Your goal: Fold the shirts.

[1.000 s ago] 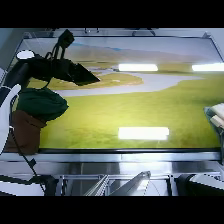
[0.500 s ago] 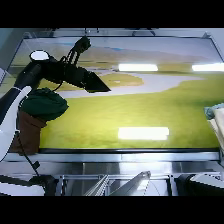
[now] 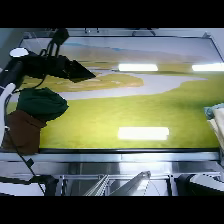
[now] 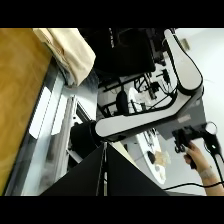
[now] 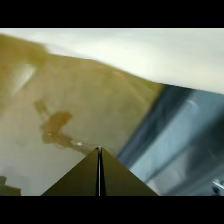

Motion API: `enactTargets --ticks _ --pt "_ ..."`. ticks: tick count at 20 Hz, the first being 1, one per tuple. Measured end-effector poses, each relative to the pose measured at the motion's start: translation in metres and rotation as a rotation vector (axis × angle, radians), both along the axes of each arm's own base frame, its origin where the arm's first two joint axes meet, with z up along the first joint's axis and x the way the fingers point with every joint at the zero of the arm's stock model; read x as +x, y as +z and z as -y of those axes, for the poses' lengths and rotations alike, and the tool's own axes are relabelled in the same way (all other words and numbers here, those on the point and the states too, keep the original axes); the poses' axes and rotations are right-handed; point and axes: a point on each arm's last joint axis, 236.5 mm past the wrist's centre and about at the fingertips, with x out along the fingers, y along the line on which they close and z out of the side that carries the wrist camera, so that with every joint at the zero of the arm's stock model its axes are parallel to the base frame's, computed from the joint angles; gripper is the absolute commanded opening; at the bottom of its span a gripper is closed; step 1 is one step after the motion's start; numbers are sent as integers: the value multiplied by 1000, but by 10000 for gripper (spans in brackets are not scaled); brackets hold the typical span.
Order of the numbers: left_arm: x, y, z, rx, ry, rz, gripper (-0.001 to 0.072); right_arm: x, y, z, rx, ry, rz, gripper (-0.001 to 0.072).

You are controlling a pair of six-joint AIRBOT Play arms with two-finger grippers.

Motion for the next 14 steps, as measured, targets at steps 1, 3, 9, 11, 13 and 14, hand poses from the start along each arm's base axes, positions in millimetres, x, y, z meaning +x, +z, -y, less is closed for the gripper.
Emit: enactTargets --ticks 1,3,9,11,13,14 --pt "-1 1 -7 23 30 7 0 21 10 -15 -24 51 86 18" --pt "-11 -4 -18 79 91 4 2 54 27 -60 -69 169 243 19" --pt "-107 -72 -25 233 163 -135 4 39 9 -246 -22 580 462 20" --pt "-137 -102 -25 276 187 -182 5 23 -11 -284 -8 668 481 21" --pt "-158 -123 -26 306 211 -201 22 15 -23 -303 -3 718 490 20" --pt "-165 -129 -26 316 227 -199 22 13 -27 -309 1 731 494 20"
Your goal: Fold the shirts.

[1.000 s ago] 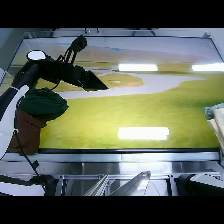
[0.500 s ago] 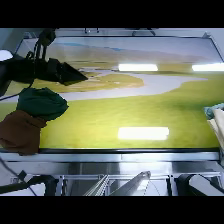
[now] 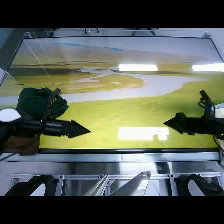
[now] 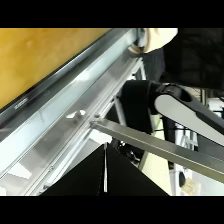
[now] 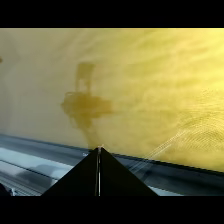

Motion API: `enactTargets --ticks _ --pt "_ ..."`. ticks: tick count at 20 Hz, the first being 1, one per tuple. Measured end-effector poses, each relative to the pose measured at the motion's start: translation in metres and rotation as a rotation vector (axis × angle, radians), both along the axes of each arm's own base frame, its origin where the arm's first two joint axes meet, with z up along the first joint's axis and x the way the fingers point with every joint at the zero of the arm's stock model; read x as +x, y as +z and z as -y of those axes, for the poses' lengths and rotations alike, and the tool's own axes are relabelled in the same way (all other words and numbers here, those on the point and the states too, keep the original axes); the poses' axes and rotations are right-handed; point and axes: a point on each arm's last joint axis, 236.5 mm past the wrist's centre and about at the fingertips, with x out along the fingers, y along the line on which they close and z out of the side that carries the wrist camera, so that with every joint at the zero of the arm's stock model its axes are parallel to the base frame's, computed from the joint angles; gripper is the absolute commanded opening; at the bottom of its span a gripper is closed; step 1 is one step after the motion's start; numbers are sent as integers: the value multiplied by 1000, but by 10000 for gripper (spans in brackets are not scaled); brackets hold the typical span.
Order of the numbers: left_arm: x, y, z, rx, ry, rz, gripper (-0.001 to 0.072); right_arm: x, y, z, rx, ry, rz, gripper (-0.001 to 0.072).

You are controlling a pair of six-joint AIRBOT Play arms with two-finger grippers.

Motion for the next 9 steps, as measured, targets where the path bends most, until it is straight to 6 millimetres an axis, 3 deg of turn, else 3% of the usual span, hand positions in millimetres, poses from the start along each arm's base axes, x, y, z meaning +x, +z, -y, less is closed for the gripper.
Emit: enactTargets --ticks 9 --pt "-20 -1 -3 28 40 103 21 -3 -7 -17 25 24 8 21"
